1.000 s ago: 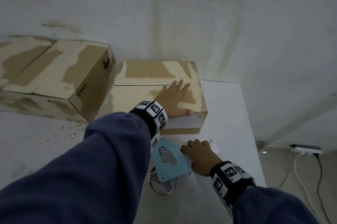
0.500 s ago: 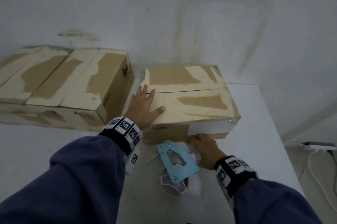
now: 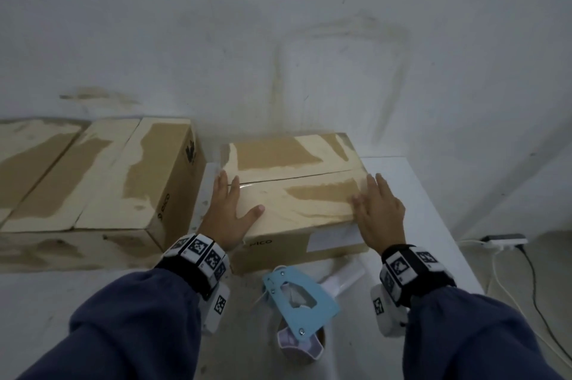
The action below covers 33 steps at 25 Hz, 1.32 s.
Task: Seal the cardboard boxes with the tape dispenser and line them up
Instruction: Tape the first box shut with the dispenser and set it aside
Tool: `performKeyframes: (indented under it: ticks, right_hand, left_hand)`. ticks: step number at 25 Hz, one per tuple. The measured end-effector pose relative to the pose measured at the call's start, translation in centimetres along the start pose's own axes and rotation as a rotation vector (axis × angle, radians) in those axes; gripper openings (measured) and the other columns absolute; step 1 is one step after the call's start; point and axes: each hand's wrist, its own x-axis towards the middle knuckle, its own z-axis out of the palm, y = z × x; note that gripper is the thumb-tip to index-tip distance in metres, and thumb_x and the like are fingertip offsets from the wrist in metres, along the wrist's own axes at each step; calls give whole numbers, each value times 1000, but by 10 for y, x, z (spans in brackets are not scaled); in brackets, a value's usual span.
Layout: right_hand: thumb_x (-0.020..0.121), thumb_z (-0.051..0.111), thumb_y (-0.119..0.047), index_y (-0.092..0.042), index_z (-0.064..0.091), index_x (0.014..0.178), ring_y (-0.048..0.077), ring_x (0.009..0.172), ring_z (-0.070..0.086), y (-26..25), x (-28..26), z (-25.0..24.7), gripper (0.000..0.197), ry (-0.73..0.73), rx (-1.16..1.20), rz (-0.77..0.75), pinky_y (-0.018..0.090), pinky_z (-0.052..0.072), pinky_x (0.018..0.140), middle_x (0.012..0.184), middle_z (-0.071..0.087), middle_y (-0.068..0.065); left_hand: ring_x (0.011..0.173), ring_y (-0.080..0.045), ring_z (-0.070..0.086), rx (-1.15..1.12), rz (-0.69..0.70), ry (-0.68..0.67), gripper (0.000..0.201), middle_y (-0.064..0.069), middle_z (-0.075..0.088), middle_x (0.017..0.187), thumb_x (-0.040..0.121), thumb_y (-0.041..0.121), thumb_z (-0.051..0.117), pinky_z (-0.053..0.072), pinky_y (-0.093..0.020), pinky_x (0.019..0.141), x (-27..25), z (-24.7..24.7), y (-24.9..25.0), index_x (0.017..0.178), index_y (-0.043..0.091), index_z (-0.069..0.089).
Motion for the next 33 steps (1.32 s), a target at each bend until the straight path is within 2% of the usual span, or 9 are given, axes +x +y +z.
performKeyframes:
  ticks: [5,10,13,18,22,25,26,29,33]
  right_hand:
    - [99,40,-24,2,35,140,28,137,34,-4,-4,-1,49,-9,291,100,30,25,109,148,38,19]
    - [96,45,-20,-4,43,137,25,134,40,-3,-3,-11,44,8,690,316,35,29,112,136,49,4]
    - [95,41,-2,0,44,135,19,115,49,0,2,-24,40,-43,772,380,29,38,99,130,53,6]
    - [92,46,-3,-9,55,125,20,102,53,17,20,-30,35,-168,574,335,32,43,89,121,57,6]
    - [86,54,-2,-10,60,114,19,93,56,25,43,-40,30,-277,389,251,30,42,86,94,61,1]
    - [83,58,-1,-20,64,92,18,88,60,32,60,-48,22,-351,365,247,26,44,73,89,67,3]
    - [82,59,-1,-21,65,86,17,84,61,33,66,-49,21,-363,363,244,23,43,69,86,68,3]
    - [81,64,-1,-16,68,82,12,79,60,31,84,-47,15,-355,344,222,20,43,64,82,67,-1]
    - [81,61,2,-15,65,83,12,80,61,27,108,-38,17,-355,369,181,20,44,69,84,66,0]
  left_hand:
    - [148,-14,1,-140,-30,45,85,1,-9,160,89,43,56,10,-32,119,6,-6,-5,151,11,8]
    - [147,-14,7,-200,-11,52,89,2,-3,160,87,38,60,10,-29,118,16,-10,-12,152,11,5]
    - [147,-15,10,-297,-31,37,89,2,3,160,87,31,63,12,-33,120,21,-12,-16,152,12,5]
    - [139,-20,30,-514,-70,25,69,1,29,152,87,16,64,25,-37,116,31,-27,-15,147,11,29]
    - [118,-22,50,-466,-64,-50,47,-5,55,124,86,-2,61,40,-32,96,45,-54,-4,131,5,49]
    - [101,-21,51,-267,-99,-171,32,-1,56,98,78,-5,69,46,-31,83,60,-69,-6,98,17,57]
    - [100,-21,51,-210,-113,-202,34,0,54,96,75,-5,71,46,-32,83,66,-74,-5,98,16,58]
    - [104,-26,52,-74,-150,-294,74,-5,51,114,68,1,79,46,-31,82,84,-79,-7,134,8,45]
    - [99,-31,54,-103,-183,-321,95,-13,53,119,63,14,82,50,-32,69,103,-75,-13,143,18,31]
